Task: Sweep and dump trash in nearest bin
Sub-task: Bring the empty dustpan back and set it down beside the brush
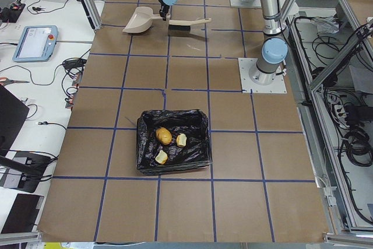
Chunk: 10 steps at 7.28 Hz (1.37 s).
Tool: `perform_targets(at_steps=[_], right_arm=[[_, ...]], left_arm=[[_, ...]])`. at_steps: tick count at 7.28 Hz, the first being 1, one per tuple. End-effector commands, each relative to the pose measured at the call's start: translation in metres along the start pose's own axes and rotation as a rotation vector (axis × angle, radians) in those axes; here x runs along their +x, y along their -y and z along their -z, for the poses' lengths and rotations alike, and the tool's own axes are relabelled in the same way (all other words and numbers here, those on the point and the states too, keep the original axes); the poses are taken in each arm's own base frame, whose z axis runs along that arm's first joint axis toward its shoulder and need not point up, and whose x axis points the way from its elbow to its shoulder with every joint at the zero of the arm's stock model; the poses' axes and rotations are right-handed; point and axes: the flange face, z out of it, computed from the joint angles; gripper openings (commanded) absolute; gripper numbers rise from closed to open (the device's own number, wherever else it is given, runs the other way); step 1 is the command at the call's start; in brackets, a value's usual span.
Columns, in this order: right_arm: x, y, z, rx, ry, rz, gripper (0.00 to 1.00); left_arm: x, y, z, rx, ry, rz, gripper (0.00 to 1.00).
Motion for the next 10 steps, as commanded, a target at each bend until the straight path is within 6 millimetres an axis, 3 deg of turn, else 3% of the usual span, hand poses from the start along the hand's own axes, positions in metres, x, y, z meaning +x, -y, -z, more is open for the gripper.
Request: perform_targets(at_steps=[1, 8, 10], right_arm=[[0.0, -0.001, 0.0, -0.002, 0.0, 0.0, 1.0], [0.0, -0.001, -0.001, -0.005, -0.001, 0.0, 1.0], [0.0, -0.002, 0.0, -0.003, -0.001, 0.0, 1.0]], left_arm=[[0.019, -0.004, -0.005, -0.005, 0.002, 0.013, 0.02], [0.021, -0.003, -0.015, -0.02, 0.004, 0.088, 0.05], [0.021, -0.003, -0.006, 0.0, 0.001, 0.138, 0.05]])
